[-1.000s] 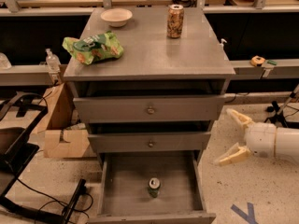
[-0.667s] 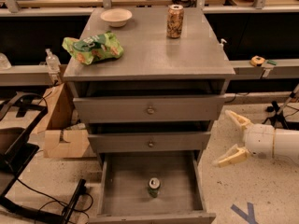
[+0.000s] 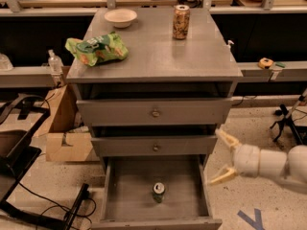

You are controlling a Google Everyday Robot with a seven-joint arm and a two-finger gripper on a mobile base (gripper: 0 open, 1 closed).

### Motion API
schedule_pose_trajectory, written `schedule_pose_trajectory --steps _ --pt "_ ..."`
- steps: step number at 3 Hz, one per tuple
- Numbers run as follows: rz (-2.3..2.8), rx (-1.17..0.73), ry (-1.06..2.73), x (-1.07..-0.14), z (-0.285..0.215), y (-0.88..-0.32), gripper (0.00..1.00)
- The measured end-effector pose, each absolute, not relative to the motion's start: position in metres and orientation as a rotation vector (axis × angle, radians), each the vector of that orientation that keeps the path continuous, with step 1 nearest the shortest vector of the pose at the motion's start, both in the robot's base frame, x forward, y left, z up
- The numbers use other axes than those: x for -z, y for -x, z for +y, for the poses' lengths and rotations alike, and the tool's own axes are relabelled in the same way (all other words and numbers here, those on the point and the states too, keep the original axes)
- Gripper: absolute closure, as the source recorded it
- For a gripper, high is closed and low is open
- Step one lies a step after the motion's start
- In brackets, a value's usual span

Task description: Pick green can from bottom drawer and place on counter

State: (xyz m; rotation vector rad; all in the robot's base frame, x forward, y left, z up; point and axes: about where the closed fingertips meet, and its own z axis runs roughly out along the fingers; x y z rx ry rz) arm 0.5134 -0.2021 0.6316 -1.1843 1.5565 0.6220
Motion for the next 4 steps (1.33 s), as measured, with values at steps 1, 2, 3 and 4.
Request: schedule_pose_trajectory --steps 1,2,3,4 --pt "1.522 -0.692 1.205 -0.548 -0.184 -0.516 0.0" --pt "1.479 -0.727 1.28 -0.471 -0.171 -0.525 0.0" --pt "1.478 -0.728 1.281 -0.472 -0.17 -0.524 0.0" --pt "1.533 -0.764 1.329 -0.423 -0.15 -0.533 0.0"
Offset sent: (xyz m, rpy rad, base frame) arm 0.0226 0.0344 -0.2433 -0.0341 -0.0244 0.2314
